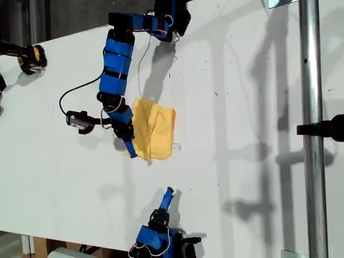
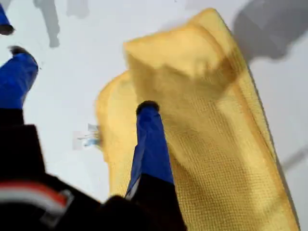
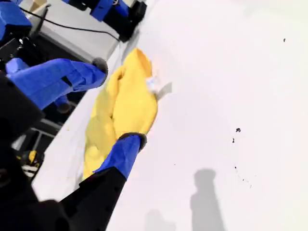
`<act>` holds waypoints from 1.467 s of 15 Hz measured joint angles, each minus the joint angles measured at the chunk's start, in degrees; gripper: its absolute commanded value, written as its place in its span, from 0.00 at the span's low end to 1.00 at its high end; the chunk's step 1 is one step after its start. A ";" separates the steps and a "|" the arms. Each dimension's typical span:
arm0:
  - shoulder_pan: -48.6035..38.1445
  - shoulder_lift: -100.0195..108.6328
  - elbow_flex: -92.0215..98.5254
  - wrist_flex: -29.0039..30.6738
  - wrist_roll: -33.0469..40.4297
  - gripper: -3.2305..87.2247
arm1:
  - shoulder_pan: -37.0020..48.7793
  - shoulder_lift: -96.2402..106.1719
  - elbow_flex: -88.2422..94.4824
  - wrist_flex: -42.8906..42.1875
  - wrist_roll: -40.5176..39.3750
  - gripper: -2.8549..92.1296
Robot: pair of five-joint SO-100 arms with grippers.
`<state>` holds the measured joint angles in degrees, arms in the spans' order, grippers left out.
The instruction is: Grasp corners of a towel and fold twice.
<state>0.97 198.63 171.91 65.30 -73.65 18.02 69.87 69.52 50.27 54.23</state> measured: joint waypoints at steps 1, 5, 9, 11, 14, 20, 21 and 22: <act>0.00 0.00 0.26 -0.26 0.00 0.28 | 0.09 4.04 0.53 -0.09 0.00 0.34; 0.00 0.00 1.23 -0.70 0.00 0.28 | 1.14 24.26 14.50 3.25 -0.09 0.14; -0.18 0.00 2.99 -1.05 -1.14 0.25 | 1.05 55.28 41.48 9.14 0.79 0.03; -0.26 0.00 3.96 -1.23 -1.58 0.23 | -1.14 71.89 57.48 13.01 6.33 0.03; -1.76 0.00 5.19 -2.55 -0.70 0.20 | -4.92 94.04 78.75 17.84 15.12 0.03; -1.67 0.00 6.50 1.58 -5.89 0.17 | -5.71 117.69 97.12 30.94 30.85 0.16; -1.49 0.00 6.50 4.04 -11.51 0.17 | -6.15 118.04 97.21 32.34 31.03 0.16; -1.85 0.00 6.50 7.21 -19.51 0.17 | -6.33 118.39 97.21 33.93 31.03 0.16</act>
<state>-0.88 198.63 178.42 72.51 -93.16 11.69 188.26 166.73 84.20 85.25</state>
